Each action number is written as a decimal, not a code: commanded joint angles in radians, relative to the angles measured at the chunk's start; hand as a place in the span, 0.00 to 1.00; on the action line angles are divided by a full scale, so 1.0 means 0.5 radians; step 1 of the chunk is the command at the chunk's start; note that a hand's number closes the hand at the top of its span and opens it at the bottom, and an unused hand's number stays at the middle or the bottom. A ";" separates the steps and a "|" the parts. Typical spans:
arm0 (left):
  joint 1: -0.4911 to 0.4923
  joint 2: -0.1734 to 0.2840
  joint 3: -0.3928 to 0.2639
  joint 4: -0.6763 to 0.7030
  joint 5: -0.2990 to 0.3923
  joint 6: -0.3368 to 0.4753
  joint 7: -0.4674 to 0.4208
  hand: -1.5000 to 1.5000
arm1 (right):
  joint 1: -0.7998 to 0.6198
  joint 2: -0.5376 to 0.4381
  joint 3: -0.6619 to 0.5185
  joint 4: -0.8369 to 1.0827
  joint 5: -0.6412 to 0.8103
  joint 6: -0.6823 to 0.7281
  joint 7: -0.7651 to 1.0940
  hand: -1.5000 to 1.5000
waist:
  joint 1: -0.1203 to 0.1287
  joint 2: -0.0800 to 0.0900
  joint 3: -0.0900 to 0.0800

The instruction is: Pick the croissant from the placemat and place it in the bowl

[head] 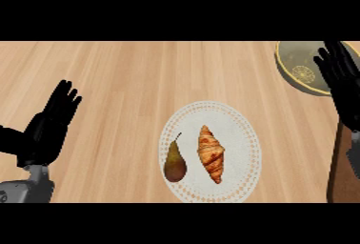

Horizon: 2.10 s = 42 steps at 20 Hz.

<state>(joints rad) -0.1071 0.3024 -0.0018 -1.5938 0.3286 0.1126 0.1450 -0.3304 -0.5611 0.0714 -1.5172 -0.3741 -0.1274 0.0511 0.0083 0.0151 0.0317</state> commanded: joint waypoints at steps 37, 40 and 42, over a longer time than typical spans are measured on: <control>-0.212 0.023 -0.200 -0.028 -0.803 0.303 0.103 0.50 | -1.188 0.441 1.230 0.500 1.153 1.885 0.072 0.00 | -0.008 -0.035 -0.064; -0.246 0.051 -0.141 -0.025 -0.759 0.247 0.112 0.50 | -1.224 0.518 1.271 0.520 1.214 2.009 0.165 0.00 | -0.007 -0.034 -0.064; -0.174 0.030 -0.164 -0.079 -0.793 0.255 0.065 0.50 | -1.226 0.583 1.322 0.628 1.365 1.964 0.107 0.00 | 0.011 -0.029 -0.064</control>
<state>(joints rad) -0.2174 0.3293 -0.0754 -1.5911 -0.0543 0.2401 0.1713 -0.9400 -0.3328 0.6977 -1.2426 0.2379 0.8358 0.0853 0.0078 -0.0009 -0.0005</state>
